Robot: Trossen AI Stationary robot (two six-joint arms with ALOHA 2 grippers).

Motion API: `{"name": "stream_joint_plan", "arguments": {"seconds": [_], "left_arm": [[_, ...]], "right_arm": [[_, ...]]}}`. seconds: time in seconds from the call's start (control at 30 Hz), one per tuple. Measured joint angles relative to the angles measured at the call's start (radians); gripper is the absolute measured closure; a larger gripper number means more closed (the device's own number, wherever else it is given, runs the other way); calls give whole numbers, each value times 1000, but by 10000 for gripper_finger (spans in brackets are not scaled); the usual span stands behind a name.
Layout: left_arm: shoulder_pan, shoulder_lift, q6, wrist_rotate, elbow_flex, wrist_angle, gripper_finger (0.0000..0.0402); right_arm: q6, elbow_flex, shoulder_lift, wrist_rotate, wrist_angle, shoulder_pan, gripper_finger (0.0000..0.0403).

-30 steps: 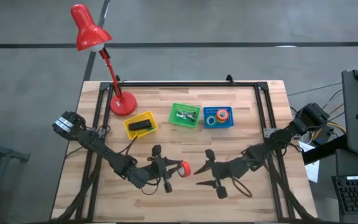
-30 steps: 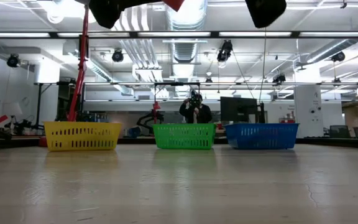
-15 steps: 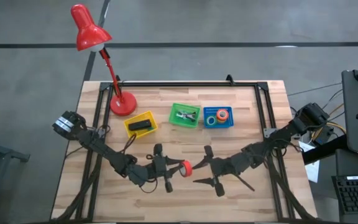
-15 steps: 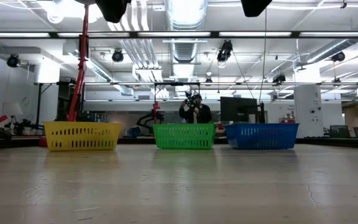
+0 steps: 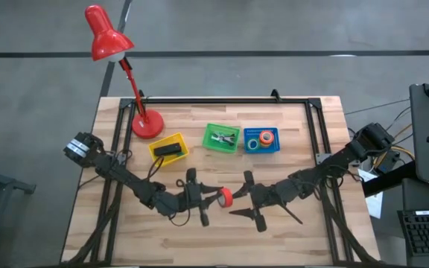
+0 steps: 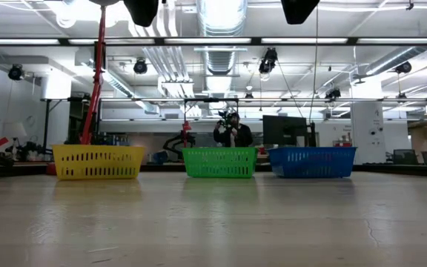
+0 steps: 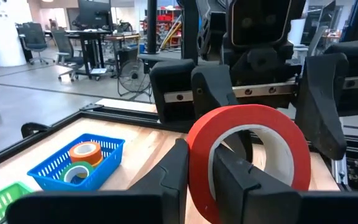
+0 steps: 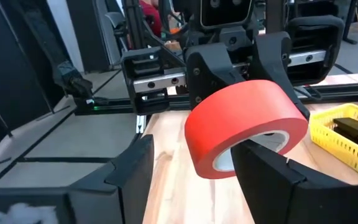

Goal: Pick and place Stapler, Stapler remover, tape
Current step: Put the red tape in the blue basket

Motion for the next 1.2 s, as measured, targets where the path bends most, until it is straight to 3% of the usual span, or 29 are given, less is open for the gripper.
{"name": "stream_joint_plan", "arguments": {"seconds": [0.33, 0.67, 0.93, 1.2], "left_arm": [[18, 0, 3, 32, 0, 8, 343], [36, 0, -13, 85, 0, -8, 306], [32, 0, -65, 85, -1, -70, 253], [32, 0, -194, 89, -2, -230, 215]], "right_arm": [[-12, 0, 0, 1, -5, -8, 268], [-34, -3, 0, -3, -10, -10, 368], [-34, -4, -4, 50, -105, -9, 371], [28, -4, -68, 104, -331, -10, 367]]}}
